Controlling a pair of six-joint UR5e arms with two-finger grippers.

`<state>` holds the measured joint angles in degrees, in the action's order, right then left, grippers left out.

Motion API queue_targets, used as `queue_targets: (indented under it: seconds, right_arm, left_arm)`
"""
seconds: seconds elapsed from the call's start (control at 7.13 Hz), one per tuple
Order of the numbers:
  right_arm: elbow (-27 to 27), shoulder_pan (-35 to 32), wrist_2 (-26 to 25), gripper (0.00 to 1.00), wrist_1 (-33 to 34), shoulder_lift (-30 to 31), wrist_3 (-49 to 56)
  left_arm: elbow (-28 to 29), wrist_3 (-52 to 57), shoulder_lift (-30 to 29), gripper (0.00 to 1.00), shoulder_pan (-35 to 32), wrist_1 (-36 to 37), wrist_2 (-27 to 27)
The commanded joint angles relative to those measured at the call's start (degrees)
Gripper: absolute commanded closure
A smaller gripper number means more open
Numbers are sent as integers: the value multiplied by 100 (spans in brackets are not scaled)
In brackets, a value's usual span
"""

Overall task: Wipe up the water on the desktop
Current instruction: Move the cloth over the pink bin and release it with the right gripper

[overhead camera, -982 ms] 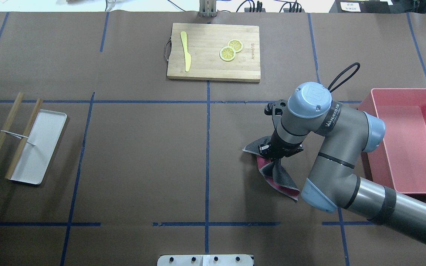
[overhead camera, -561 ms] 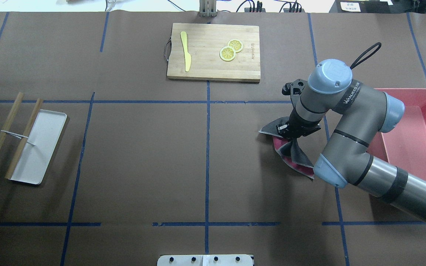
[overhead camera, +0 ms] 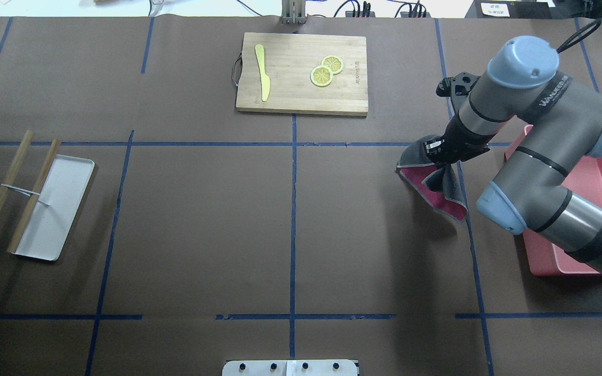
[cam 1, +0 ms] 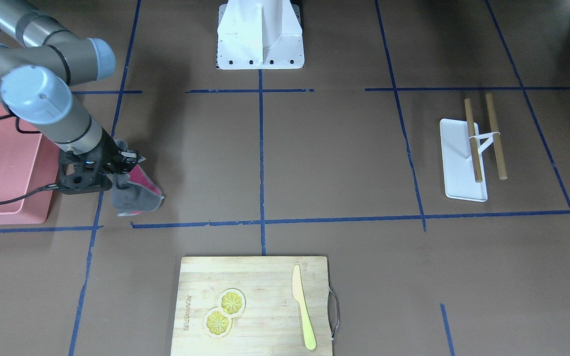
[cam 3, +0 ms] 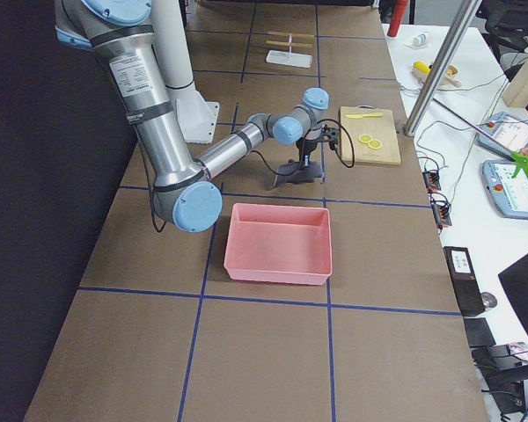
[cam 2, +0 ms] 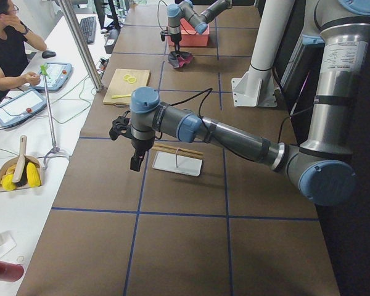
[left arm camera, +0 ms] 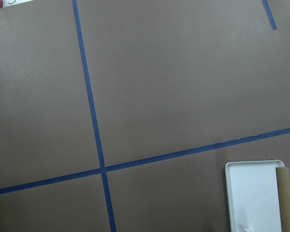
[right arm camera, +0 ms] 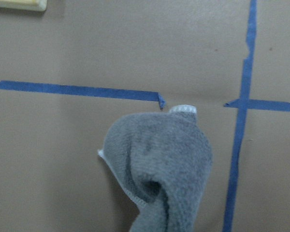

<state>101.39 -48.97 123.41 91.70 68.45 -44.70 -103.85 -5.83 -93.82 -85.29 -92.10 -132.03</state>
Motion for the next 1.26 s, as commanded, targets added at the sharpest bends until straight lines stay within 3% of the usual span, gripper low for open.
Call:
queue_targets:
  seconds: [0.0,0.28,0.42,0.7,0.84,1.12]
  right_arm:
    - [1263,-523,-2,100,1694,291,1387]
    - [1961,-1287,139,100,2376,502,2041]
    - [2094,-1621,461,100,2553,529,2200]
    - [2096,-2621,1060,100,2529,1175,3416]
    - [2026,-2722,1071,99,2502,1562,4015]
    - [1772,-2705,1036,95,2493,1716,4083]
  left_arm:
    - [363,3,39,0,-49,209,72]
    - [838,649,48,0,-84,708,45]
    - [1049,1184,57,0,-406,894,28]
    - [1699,1707,145,0,-812,808,-338]
    - [1701,1699,162,0,-814,799,-420]
    - [1789,1708,154,0,-814,799,-420]
